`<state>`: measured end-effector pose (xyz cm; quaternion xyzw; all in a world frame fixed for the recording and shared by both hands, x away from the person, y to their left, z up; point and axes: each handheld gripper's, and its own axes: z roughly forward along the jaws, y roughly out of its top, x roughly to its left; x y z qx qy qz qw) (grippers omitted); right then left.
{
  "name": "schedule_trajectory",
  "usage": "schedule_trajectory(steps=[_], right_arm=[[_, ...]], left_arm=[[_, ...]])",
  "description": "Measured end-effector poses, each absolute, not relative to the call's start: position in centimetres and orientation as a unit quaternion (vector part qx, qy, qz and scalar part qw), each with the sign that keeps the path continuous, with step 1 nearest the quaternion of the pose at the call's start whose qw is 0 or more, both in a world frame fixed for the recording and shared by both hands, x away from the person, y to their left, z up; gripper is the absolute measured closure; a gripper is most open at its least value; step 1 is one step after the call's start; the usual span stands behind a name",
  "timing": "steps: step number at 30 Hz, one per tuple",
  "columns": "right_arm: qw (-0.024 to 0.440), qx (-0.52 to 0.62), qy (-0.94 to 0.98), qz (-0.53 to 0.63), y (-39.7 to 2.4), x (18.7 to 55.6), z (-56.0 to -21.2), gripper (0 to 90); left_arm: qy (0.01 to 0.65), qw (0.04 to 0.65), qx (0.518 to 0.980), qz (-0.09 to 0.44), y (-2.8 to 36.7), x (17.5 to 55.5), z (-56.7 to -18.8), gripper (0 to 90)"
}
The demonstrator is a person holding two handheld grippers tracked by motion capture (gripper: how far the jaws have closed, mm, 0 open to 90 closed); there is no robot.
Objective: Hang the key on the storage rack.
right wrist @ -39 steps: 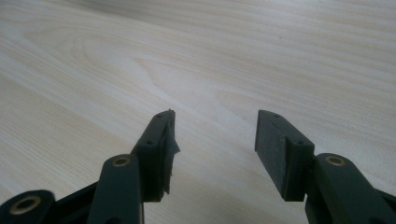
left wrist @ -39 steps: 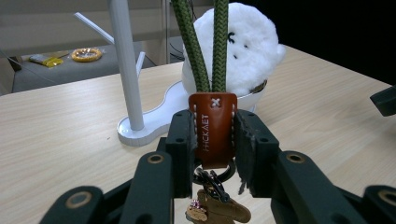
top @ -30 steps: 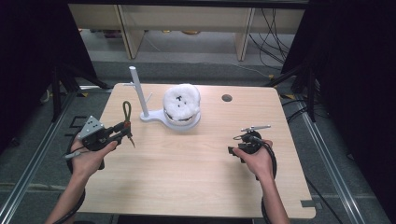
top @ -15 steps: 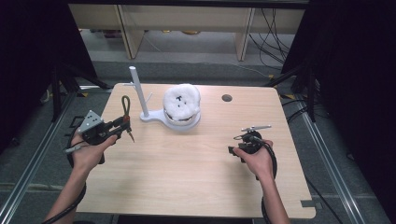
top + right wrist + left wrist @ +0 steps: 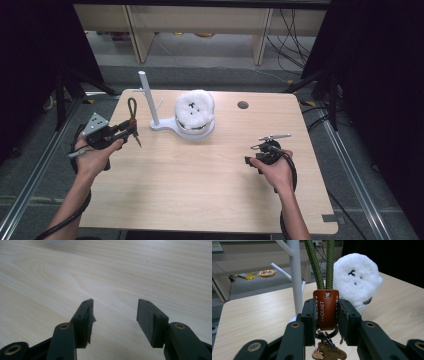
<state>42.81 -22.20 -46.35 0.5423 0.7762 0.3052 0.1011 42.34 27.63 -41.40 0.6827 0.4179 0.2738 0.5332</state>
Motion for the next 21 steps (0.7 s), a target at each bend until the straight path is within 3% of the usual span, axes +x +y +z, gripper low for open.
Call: schedule_trajectory(steps=[21], right_arm=[[0.082,0.541,0.774,0.32,-22.1,42.8,-46.3,48.3]], left_arm=[[0.43,0.527,0.68,0.274,28.1,44.4,-41.1,68.1]])
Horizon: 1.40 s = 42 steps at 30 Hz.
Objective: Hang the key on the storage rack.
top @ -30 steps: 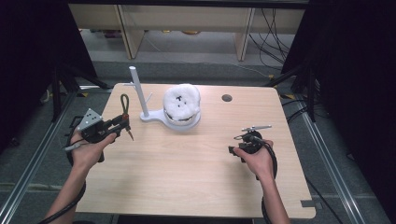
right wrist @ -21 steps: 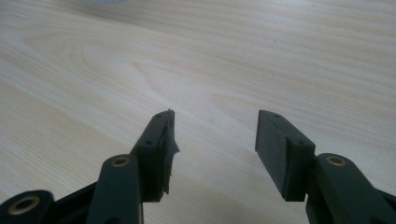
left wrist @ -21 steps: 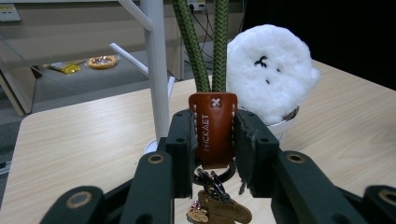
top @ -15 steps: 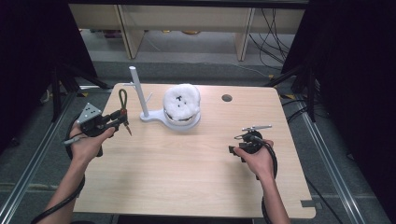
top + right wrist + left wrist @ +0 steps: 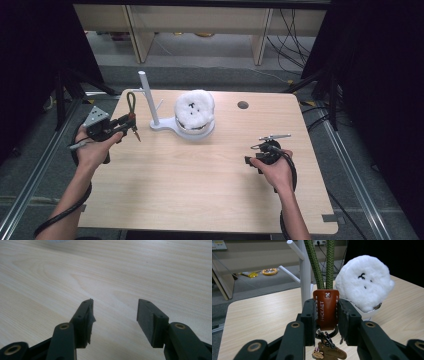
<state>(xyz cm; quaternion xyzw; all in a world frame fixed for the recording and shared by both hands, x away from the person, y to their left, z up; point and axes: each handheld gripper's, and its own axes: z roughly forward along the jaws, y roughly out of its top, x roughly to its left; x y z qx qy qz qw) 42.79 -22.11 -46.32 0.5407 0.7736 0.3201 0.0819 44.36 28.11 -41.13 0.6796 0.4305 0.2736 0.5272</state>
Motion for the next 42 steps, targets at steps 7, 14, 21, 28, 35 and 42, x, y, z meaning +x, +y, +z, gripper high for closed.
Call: schedule_trajectory(steps=[7,14,21,28,35,42], right_arm=[[0.079,0.56,0.761,0.318,-21.8,42.5,-46.3,48.3],[0.08,0.557,0.764,0.316,-21.8,42.6,-46.3,48.2],[0.089,0.552,0.765,0.32,-21.9,42.6,-46.4,48.2],[0.083,0.55,0.771,0.311,-22.1,42.7,-46.3,48.2],[0.082,0.546,0.774,0.31,-22.2,42.7,-46.3,48.2],[0.089,0.553,0.765,0.319,-22.0,42.6,-46.4,48.2]], left_arm=[[0.437,0.522,0.68,0.273,28.4,45.2,-41.3,68.1],[0.444,0.518,0.679,0.271,28.7,46.1,-41.3,68.1],[0.446,0.515,0.681,0.268,28.5,47.2,-41.3,68.0],[0.454,0.515,0.677,0.264,28.6,47.8,-41.5,68.0],[0.461,0.514,0.676,0.259,28.6,48.3,-41.9,68.0],[0.467,0.514,0.673,0.253,28.3,48.8,-42.0,67.9]])
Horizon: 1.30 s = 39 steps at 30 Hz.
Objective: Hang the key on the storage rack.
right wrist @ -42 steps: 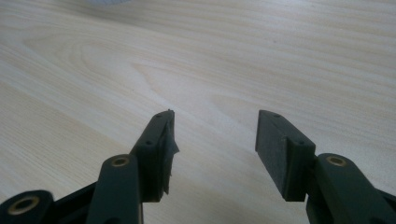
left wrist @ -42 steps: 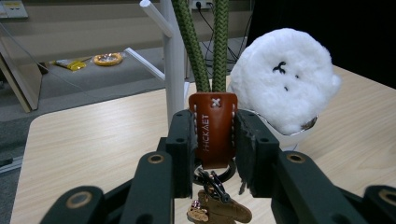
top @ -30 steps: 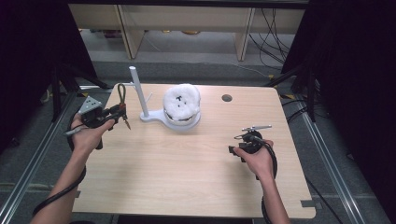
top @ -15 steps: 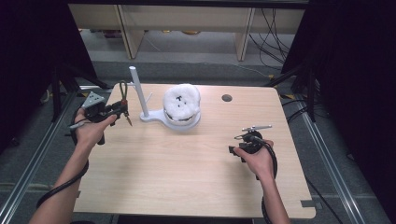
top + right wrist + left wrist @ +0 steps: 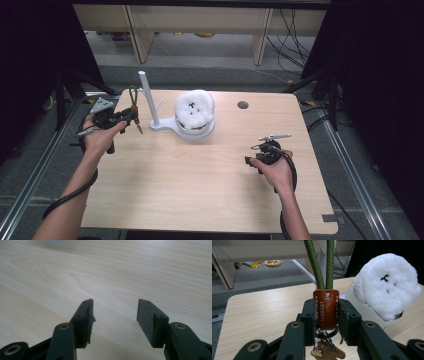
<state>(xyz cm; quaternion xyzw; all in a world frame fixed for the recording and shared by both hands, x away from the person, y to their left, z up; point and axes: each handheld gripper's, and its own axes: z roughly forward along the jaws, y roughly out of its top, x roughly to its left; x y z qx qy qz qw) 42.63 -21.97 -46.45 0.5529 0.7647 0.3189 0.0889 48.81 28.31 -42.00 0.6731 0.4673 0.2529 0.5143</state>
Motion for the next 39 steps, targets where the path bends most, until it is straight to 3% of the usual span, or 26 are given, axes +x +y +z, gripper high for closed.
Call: schedule_trajectory(steps=[39], right_arm=[[0.087,0.555,0.763,0.32,-22.0,42.5,-46.5,48.1]], left_arm=[[0.477,0.493,0.687,0.239,26.4,51.0,-43.6,66.7]])
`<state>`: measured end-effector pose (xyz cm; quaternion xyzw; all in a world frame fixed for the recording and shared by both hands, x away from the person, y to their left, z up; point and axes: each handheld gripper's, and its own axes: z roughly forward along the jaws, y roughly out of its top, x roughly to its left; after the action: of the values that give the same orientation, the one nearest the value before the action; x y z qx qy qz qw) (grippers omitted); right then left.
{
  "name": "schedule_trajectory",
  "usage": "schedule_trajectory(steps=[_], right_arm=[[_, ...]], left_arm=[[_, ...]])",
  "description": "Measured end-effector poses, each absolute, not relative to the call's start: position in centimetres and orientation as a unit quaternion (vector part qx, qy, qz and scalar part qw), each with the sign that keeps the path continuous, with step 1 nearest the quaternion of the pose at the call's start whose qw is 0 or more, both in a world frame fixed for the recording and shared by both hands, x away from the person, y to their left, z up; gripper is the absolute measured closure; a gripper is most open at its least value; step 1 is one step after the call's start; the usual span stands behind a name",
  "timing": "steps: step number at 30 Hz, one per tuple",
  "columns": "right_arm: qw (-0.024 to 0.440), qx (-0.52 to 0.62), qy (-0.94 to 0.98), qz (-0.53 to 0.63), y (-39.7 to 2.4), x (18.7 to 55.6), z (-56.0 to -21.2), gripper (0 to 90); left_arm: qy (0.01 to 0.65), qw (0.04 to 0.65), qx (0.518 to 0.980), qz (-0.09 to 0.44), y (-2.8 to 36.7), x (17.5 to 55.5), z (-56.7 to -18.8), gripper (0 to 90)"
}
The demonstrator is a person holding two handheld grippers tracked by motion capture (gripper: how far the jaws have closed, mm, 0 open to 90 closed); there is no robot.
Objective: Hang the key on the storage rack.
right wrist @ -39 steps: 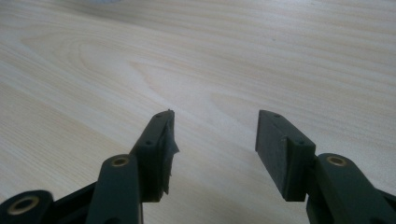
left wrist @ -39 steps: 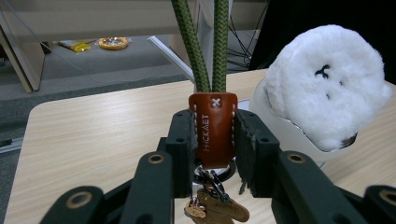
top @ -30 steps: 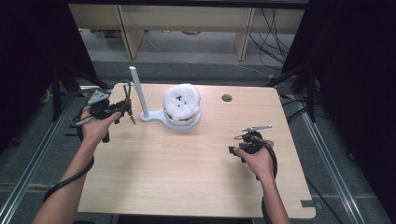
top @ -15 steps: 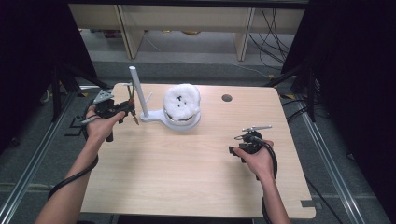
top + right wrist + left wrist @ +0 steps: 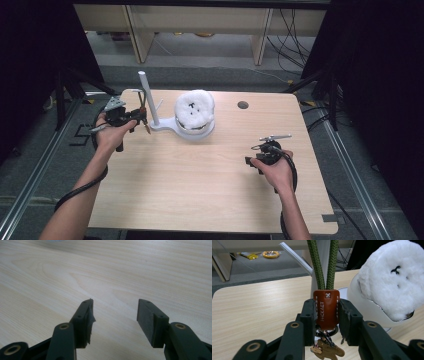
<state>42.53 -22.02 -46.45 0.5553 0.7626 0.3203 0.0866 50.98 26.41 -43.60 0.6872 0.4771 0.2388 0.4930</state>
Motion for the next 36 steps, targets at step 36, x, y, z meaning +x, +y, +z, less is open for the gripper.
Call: schedule_trajectory(steps=[36], right_arm=[[0.082,0.552,0.769,0.312,-22.3,42.6,-46.5,48.0]], left_arm=[[0.473,0.476,0.685,0.284,28.8,42.2,-47.1,36.7]])
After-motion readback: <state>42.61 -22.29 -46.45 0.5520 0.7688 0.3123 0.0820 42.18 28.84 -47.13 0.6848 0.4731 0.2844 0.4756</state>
